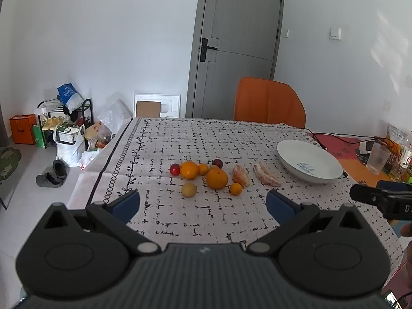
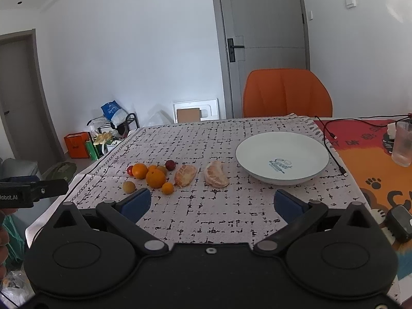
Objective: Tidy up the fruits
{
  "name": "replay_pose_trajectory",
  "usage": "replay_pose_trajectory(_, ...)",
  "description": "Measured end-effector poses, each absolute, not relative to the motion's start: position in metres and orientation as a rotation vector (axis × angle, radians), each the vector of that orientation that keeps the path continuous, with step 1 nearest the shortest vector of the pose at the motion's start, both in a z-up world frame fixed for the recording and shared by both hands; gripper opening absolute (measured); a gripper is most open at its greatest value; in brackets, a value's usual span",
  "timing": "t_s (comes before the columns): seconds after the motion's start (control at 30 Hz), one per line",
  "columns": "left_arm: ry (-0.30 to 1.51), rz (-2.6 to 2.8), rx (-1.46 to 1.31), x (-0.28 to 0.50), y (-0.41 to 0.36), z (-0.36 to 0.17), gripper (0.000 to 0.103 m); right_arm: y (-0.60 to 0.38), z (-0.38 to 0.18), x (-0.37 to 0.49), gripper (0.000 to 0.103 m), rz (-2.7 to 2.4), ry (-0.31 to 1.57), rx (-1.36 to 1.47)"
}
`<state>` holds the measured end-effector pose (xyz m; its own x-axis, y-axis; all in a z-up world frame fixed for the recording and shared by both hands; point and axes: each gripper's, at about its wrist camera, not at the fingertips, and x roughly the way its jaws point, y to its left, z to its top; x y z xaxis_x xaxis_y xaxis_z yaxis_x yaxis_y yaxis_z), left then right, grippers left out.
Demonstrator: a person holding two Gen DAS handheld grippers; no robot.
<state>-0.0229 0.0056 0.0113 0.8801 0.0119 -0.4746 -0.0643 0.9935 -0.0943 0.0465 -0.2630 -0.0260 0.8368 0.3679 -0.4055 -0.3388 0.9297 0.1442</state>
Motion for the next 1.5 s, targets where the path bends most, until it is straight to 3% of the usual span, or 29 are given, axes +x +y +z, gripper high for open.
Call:
replay_pose_trajectory(1.0,0.515,-0.007,-0.128,0.039,0.01,-0.028,0.101,-0.249,-0.058,0.099,0.103,0.444,0.475,0.066)
replay_pose_trajectory(1.5,0.554,0.005,-0.165,0.076,0.022,-0.049,0.089,-0.226,-0.076,0.138,0.095,0.505,0.537,0.057)
